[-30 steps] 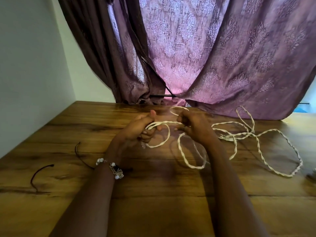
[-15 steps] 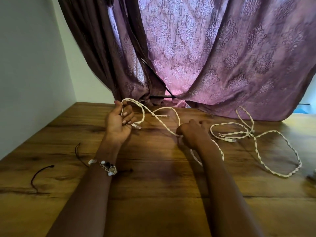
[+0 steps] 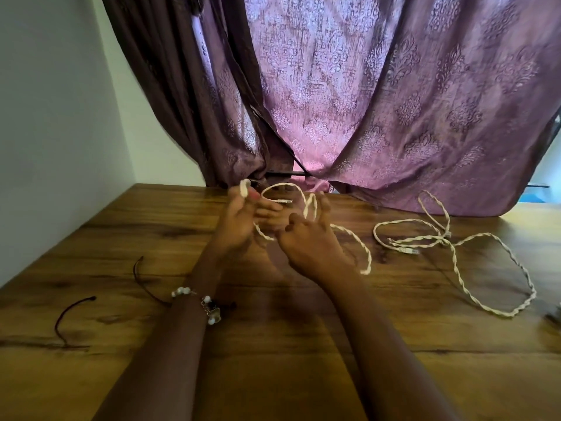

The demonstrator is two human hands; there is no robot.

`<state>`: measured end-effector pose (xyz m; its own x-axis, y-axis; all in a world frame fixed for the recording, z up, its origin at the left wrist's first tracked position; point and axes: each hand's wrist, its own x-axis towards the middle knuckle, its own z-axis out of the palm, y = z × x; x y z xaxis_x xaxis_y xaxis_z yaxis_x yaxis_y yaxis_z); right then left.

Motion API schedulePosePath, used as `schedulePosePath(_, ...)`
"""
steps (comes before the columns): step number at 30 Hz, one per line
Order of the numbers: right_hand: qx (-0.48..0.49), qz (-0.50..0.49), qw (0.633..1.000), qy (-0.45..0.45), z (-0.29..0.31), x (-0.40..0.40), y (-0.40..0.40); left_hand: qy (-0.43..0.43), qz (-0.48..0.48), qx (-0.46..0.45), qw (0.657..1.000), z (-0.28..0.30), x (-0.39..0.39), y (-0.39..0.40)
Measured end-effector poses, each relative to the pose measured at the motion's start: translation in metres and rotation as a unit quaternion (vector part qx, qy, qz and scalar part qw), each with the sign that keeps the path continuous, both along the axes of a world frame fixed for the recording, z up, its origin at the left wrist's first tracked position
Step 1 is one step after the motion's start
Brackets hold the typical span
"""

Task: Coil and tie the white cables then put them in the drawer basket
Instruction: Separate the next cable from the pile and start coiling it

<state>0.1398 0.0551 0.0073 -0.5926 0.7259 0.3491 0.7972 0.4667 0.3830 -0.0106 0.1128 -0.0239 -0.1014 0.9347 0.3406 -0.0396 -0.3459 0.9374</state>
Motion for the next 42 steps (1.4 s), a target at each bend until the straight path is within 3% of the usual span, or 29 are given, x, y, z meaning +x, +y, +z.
schedulePosePath(2, 0.043, 0.018, 0.999, 0.019, -0.001, 0.006, 0.006, 0.223, 0.022, 0.009, 0.975, -0.005, 0.003, -0.008)
schedulePosePath(4, 0.060, 0.021, 0.996, 0.066, 0.000, 0.015, 0.013, 0.330, 0.004, 0.037, 0.943, -0.007, 0.009, -0.015)
schedulePosePath(8, 0.013, -0.034, 0.996, 0.081, 0.006, 0.037, 0.019, 0.157, -0.119, -0.034, 0.980, 0.004, 0.020, -0.025)
schedulePosePath(12, -0.006, -0.144, 0.986, 0.083, 0.008, 0.061, 0.026, 0.090, -0.192, -0.057, 0.975, 0.009, 0.020, -0.027)
schedulePosePath(14, -0.018, -0.178, 0.979, 0.102, 0.005, 0.073, 0.032, -0.017, -0.194, -0.070, 0.978, 0.011, 0.015, -0.025)
schedulePosePath(19, -0.013, -0.180, 0.949, 0.259, -0.006, 0.098, 0.049, -0.269, -0.208, -0.087, 0.936, 0.025, -0.013, -0.019)
schedulePosePath(21, -0.018, -0.175, 0.952, 0.251, -0.012, 0.097, 0.053, -0.312, -0.212, -0.097, 0.921, 0.027, -0.018, -0.019)
schedulePosePath(23, -0.089, -0.196, 0.950, 0.227, -0.019, 0.096, 0.059, -0.350, -0.207, -0.095, 0.909, 0.028, -0.017, -0.021)
schedulePosePath(26, -0.159, -0.218, 0.928, 0.257, -0.022, 0.106, 0.062, -0.369, -0.186, -0.090, 0.906, 0.029, -0.017, -0.020)
schedulePosePath(28, -0.079, -0.177, 0.932, 0.307, -0.016, 0.108, 0.058, -0.337, -0.146, -0.106, 0.924, 0.027, -0.014, -0.017)
schedulePosePath(32, 0.171, -0.021, 0.913, 0.369, -0.002, 0.073, 0.042, -0.295, -0.091, -0.138, 0.941, 0.019, -0.006, -0.009)
schedulePosePath(33, 0.164, 0.019, 0.914, 0.370, -0.005, 0.066, 0.044, -0.280, -0.091, -0.142, 0.945, 0.018, -0.004, -0.007)
schedulePosePath(37, -0.033, 0.153, 0.927, 0.341, -0.019, 0.049, 0.051, -0.256, -0.109, -0.146, 0.949, 0.016, 0.000, -0.008)
schedulePosePath(39, -0.133, 0.162, 0.881, 0.425, -0.019, 0.043, 0.045, -0.266, -0.118, -0.144, 0.946, 0.018, 0.000, -0.010)
schedulePosePath(42, -0.320, 0.145, 0.696, 0.626, -0.015, 0.037, 0.039, -0.315, -0.127, -0.142, 0.930, 0.022, -0.001, -0.012)
